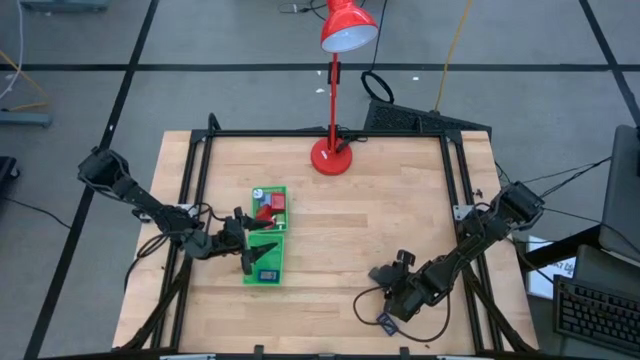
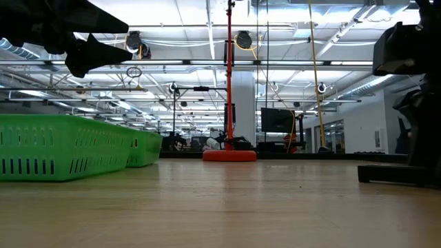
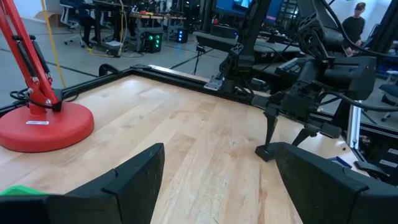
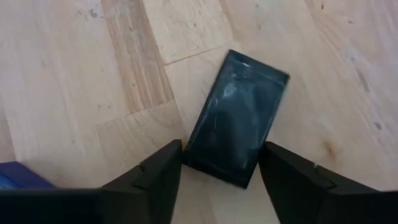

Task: Pick & Place Office items
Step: Put the black digital timer into the bottom green bin

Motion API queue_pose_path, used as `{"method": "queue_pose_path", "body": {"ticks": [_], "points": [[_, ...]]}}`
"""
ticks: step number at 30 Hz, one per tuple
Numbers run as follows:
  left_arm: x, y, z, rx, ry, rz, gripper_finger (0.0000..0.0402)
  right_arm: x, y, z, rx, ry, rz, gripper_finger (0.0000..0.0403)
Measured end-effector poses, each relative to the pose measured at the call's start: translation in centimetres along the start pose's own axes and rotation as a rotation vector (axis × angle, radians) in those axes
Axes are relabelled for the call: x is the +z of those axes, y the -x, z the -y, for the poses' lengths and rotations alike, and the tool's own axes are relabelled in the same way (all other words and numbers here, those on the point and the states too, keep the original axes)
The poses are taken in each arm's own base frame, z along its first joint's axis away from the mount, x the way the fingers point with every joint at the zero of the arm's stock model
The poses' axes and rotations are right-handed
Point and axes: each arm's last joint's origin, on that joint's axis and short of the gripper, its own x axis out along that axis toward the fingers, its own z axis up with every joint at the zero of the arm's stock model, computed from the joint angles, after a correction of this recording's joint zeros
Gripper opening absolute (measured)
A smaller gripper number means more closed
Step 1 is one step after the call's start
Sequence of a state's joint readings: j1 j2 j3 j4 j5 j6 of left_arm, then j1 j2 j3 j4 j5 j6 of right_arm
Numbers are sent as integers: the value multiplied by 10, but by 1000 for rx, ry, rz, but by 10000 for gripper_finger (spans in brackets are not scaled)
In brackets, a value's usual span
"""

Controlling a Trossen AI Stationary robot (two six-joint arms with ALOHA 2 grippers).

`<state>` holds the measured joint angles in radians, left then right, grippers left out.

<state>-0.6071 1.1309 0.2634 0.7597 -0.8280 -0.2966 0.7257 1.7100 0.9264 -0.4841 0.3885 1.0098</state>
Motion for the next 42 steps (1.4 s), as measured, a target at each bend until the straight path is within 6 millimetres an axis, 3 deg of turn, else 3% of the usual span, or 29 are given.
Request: {"method": "queue_pose_path", "body": {"ticks": [6,14,20,25,28,36,42], "points": [[0,0,0,0,19,0,310,2,-1,1,-1,16,-2,157],[0,0,0,0,24,0,310,4,0,2,3,80,6,165],[0,0,0,0,28,1,310,9,12,7,-2,110,64,156],[1,0,0,-2,37,7,310,20,28,12,-18,109,190,164],[1,-1,0,2,141,9,310,28,34,14,-36,128,269,163],[4,-13,-7,-25,466,-16,310,55,32,19,-141,384,421,162],[9,-31,0,-94,461,-70,310,81,31,24,-165,433,529,160]]}}
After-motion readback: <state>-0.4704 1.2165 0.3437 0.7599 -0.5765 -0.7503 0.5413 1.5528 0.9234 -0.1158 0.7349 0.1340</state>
